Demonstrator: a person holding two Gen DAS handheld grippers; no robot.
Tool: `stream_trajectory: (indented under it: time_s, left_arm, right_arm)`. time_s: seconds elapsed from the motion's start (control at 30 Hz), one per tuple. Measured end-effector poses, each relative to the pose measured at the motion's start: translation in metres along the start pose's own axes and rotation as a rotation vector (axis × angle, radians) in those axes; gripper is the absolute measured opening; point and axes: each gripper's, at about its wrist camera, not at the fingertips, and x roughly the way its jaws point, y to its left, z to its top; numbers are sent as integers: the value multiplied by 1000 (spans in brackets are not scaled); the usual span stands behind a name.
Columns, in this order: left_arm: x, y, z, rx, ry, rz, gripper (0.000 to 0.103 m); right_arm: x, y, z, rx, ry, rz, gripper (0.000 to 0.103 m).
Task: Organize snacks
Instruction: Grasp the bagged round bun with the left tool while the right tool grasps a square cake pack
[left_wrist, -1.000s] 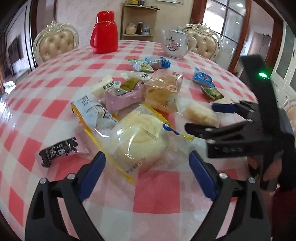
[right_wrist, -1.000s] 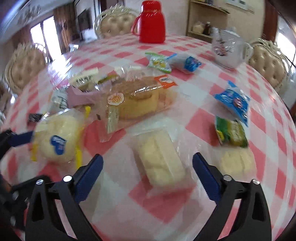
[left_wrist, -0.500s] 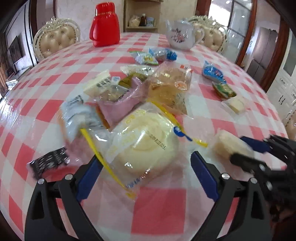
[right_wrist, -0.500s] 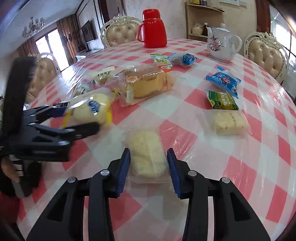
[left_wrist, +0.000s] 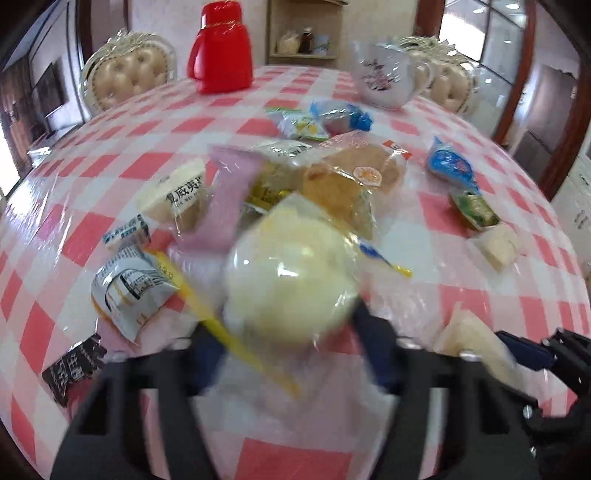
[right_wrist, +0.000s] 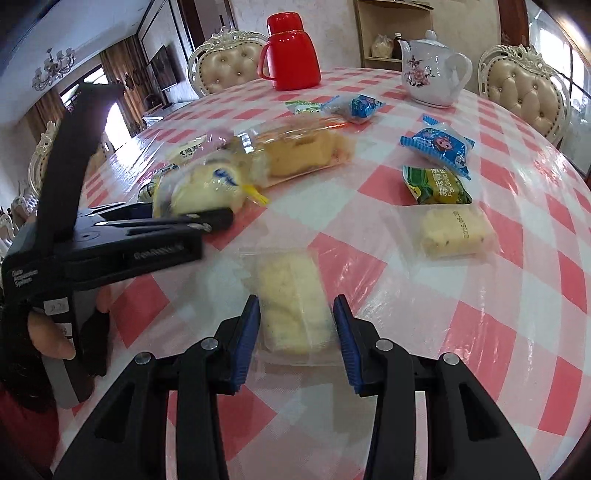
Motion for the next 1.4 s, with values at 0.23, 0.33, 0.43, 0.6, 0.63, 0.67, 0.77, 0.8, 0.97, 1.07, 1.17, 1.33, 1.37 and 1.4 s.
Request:
stream_trajectory:
  time_s: [0.23,0.33,0.43,0.6,0.63,0.67,0.77,0.8,0.97,1.07,1.17,1.33,1.37,1.4]
  left_arm:
    - [-23,15,-19,-49,-35,-70,36]
    - [-31,20,-32,-64,-9,-93,36]
    - [-49,18,-52,-32,28,-114,45]
    - [-96,19,-66,-33,-81,-150,101]
    - [-98,20,-63,-60,-101,-121,102]
    - [-97,22,-58,-104,-100,-121,102]
    - [-81,18,-29,-208,-62,-114,102]
    - [-72,4,-13,-136,-36,-43,102]
    - [-36,-26,0,137,111,47,102]
    - [-21,-15,-8,138,118,69,101]
    - [-12,-10,-15,125,97,64,68]
    - [-27,-2,-29,39,5,-20,63]
    - [-34,1,-34,16,-15,-24,63]
    - [-41,1,-36,4,-32,-24,63]
  right_arm:
    - [-13,-10,-1,58,-64,26,40]
    - [-16,-9,-1,61,-77,19,40]
    - [-18,-8,-2,64,-75,8,40]
    - [-26,-11,-11,91,-89,10,40]
    - [-27,-12,-10,97,-91,10,40]
    - [-27,-13,-11,102,-93,10,40]
    - [-27,-15,-11,116,-94,15,40]
    - [-28,-16,-11,120,-96,16,40]
    - [-32,-18,-14,135,-112,27,41]
    - [-34,-18,-14,137,-118,27,41]
    - [-36,-18,-14,136,-129,26,40]
    - [-40,-18,-15,137,-152,39,40]
    - [-41,-17,-16,136,-157,46,40]
    - [-42,-16,-16,136,-160,53,40]
